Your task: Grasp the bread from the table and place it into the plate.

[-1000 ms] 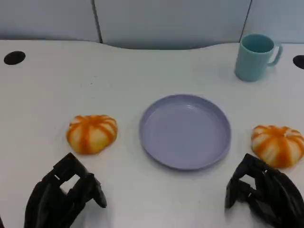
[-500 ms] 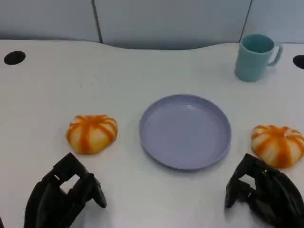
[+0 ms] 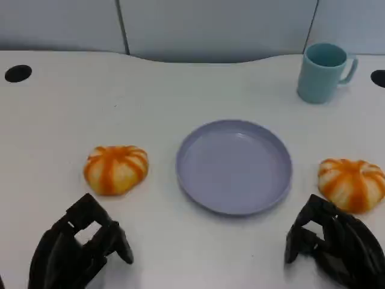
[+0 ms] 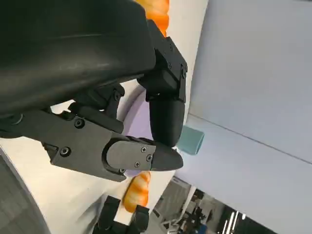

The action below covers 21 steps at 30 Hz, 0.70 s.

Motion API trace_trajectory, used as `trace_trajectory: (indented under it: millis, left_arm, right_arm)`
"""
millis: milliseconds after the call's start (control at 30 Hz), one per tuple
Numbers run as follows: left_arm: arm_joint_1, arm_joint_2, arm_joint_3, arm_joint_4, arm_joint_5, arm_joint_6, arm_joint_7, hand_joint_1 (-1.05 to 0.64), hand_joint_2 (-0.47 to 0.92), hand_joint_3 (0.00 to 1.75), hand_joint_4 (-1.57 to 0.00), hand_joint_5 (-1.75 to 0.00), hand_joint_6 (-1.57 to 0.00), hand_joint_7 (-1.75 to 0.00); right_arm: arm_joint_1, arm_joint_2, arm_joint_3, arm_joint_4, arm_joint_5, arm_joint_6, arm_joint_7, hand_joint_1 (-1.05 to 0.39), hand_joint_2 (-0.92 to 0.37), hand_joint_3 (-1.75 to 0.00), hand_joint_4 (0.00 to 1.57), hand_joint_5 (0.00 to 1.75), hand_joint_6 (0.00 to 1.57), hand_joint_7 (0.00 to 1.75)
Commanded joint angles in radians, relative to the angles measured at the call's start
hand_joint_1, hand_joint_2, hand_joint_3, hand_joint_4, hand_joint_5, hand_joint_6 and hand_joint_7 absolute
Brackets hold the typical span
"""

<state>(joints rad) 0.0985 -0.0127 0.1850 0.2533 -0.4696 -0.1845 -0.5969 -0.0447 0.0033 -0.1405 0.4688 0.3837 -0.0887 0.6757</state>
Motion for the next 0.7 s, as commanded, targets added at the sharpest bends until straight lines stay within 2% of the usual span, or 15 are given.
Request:
trace_trajectory:
  millis: [33,100,133,167,233,267,333,400,567,700]
  left_arm:
    - [-0.022,0.071,-0.010,0.046,0.198,-0.280,0.025,-0.61,0.92,0.23,-0.41,-1.56,-0.43,-1.15]
    - [-0.034,0.094,-0.020,0.068,0.269,-0.377,0.044,-0.62,0.92,0.22,-0.41,-1.34,-0.45,-0.92]
    - [-0.037,0.106,-0.025,0.070,0.303,-0.415,0.058,-0.60,0.92,0.19,-0.42,-1.19,-0.48,-0.74]
    - [-0.039,0.115,-0.030,0.069,0.337,-0.446,0.076,-0.57,0.92,0.14,-0.43,-0.98,-0.54,-0.48]
    - [-0.040,0.126,-0.039,0.072,0.371,-0.481,0.104,-0.55,0.92,0.09,-0.44,-0.79,-0.59,-0.25]
    - [-0.039,0.145,-0.034,0.041,0.463,-0.520,0.157,-0.54,0.92,0.09,-0.44,-0.77,-0.60,-0.22]
    - [-0.040,0.184,-0.023,-0.021,0.630,-0.577,0.251,-0.50,0.92,0.07,-0.28,-0.65,-0.48,-0.11]
    - [-0.041,0.212,-0.021,-0.065,0.745,-0.589,0.322,-0.49,0.92,0.06,-0.24,-0.61,-0.45,-0.07]
    - [-0.040,0.280,-0.034,-0.221,0.983,-0.490,0.437,-0.54,0.89,0.00,-0.17,-0.37,-0.39,0.00]
    - [-0.058,0.321,-0.064,-0.249,1.062,-0.438,0.489,-0.55,0.88,0.00,-0.17,-0.23,-0.34,0.00]
  right_arm:
    - [-0.014,-0.008,0.001,0.032,-0.002,-0.037,0.019,-0.57,-0.92,-0.37,0.69,1.75,0.60,1.48]
    - [-0.024,-0.008,-0.001,0.052,0.000,-0.037,0.024,-0.57,-0.92,-0.37,0.69,1.75,0.59,1.48]
    - [-0.027,-0.008,-0.002,0.060,0.001,-0.038,0.027,-0.57,-0.92,-0.36,0.69,1.75,0.60,1.49]
    - [-0.028,-0.007,-0.003,0.063,0.003,-0.035,0.027,-0.57,-0.92,-0.36,0.69,1.75,0.59,1.49]
    - [-0.029,-0.006,-0.005,0.064,0.006,-0.029,0.027,-0.58,-0.92,-0.34,0.69,1.75,0.59,1.49]
    - [-0.031,-0.005,-0.004,0.061,0.004,-0.031,0.023,-0.58,-0.92,-0.34,0.69,1.75,0.59,1.49]
    - [-0.032,-0.002,-0.006,0.054,0.010,-0.023,0.022,-0.59,-0.92,-0.35,0.71,1.75,0.60,1.50]
    - [-0.027,-0.001,-0.005,0.044,0.013,-0.015,0.022,-0.59,-0.92,-0.35,0.72,1.75,0.60,1.49]
    - [-0.007,0.010,0.006,0.010,0.000,-0.011,-0.002,-0.58,-0.92,-0.35,0.70,1.75,0.60,1.49]
    - [-0.013,0.013,0.010,0.022,-0.004,-0.019,-0.001,-0.59,-0.92,-0.34,0.70,1.75,0.60,1.50]
